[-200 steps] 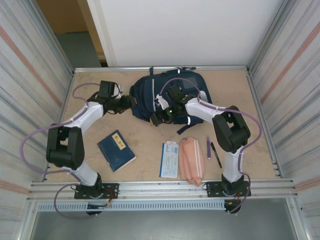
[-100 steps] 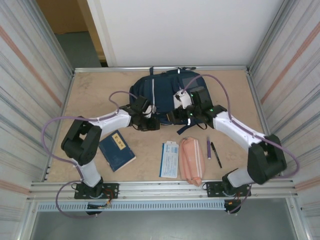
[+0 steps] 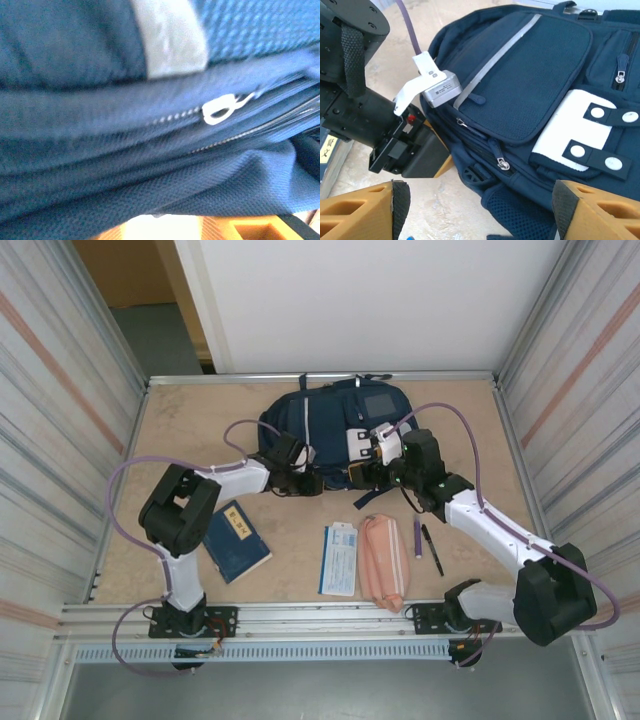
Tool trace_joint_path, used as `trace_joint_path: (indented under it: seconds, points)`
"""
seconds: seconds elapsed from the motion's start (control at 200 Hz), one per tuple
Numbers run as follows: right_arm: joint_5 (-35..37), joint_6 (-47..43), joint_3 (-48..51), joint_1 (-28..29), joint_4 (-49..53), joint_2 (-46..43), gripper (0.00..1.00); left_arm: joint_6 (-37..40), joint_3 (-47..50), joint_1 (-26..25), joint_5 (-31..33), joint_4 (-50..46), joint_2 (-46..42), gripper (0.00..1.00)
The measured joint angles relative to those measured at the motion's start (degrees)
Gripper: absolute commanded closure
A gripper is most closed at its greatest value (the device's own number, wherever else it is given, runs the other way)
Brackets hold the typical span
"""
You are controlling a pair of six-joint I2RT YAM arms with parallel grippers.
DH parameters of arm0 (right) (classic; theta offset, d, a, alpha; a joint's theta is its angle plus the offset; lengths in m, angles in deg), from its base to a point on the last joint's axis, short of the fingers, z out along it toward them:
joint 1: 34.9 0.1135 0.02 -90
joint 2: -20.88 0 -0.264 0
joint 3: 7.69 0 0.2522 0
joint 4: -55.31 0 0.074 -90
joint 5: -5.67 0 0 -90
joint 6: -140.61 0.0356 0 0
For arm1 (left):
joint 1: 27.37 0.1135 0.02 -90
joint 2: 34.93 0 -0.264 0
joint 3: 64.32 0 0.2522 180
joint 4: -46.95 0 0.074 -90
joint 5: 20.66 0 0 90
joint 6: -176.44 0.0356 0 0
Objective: Pack the student bag
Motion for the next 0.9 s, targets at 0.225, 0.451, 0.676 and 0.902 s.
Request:
trace_joint_path:
  seconds: [0.225, 0.451, 0.676, 0.902]
  points:
    - [-0.74, 0.0, 0.0, 0.0, -0.87, -0.04, 0.26, 2.84, 0.15, 0.85, -3.85, 7.02, 2.67, 0.76]
    - [1.68, 0.39, 0.0, 0.07, -0.74, -0.02, 0.25, 4.13, 0.44, 0.79, -6.23, 9.84, 3.28, 0.91]
    - [21.46, 6.78, 0.04, 0.46, 0.76, -0.87, 0.01, 4.33, 4.15, 0.79, -8.68, 13.88, 2.38, 1.0]
    - [28.96, 31.67, -8.11, -5.62, 17.86, -1.27, 0.03, 5.2, 5.35, 0.79, -10.62, 14.19, -1.68, 1.0]
